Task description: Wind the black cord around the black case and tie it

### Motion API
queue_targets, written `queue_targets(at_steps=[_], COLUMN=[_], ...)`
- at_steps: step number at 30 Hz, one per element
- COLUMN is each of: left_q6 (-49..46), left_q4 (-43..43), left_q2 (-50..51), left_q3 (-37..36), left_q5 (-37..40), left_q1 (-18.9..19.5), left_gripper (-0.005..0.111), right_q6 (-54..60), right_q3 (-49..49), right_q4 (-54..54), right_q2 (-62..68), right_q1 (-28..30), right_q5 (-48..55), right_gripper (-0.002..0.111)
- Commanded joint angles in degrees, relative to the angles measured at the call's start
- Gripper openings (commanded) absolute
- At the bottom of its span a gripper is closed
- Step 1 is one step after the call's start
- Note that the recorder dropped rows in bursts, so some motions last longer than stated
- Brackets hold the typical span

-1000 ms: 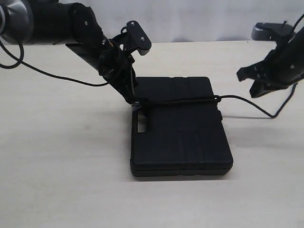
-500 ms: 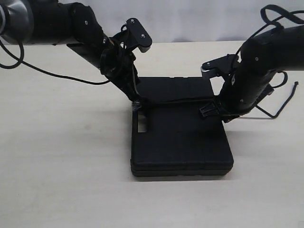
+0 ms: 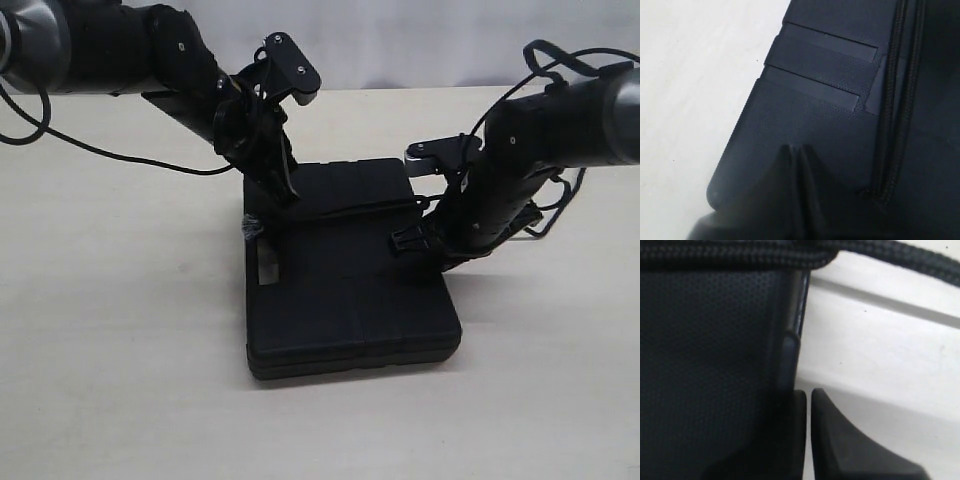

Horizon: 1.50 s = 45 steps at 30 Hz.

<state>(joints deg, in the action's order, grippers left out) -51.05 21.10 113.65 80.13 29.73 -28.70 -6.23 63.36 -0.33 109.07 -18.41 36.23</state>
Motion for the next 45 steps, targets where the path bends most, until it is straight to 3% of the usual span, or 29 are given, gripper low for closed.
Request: queue_targets(at_steps=[1,9,16,19,29,45], left_q6=[0.1,0.1,0.1,0.1,0.1,0.1], left_q4=[0.7,0.7,0.7,0.7,0.7,0.7], left_q2=[-0.3,-0.4,-0.4,-0.4,-0.4,-0.4], left_q3=[0.0,0.0,0.0,0.0,0.0,0.0], left_q5=[-0.6,-0.2,-0.3,-0.3,-0.3,-1.6], left_q1=[0.1,0.1,0.1,0.1,0.1,0.1], left_gripper=[0.000,0.000,0.000,0.000,0.000,0.000], right_q6=[1.3,6.2,19.2,23.9,24.0,14.4], right_q3=[0.3,5.7,4.1,-0.5,-7.9,-8.2], right_q4=[1.6,1.7,17.7,22.8,20.5,14.2], right_q2=[-0.1,-6.7,-13.1,-14.2,-11.6,-4.4], right_q1=[-0.4,-0.4,-0.6,-3.3,-19.0,-20.3], right_q5=[-0.4,12.0,26.0,24.7,19.3,6.6], right_gripper=[0.004,0.004,0.004,0.004,0.004,0.004])
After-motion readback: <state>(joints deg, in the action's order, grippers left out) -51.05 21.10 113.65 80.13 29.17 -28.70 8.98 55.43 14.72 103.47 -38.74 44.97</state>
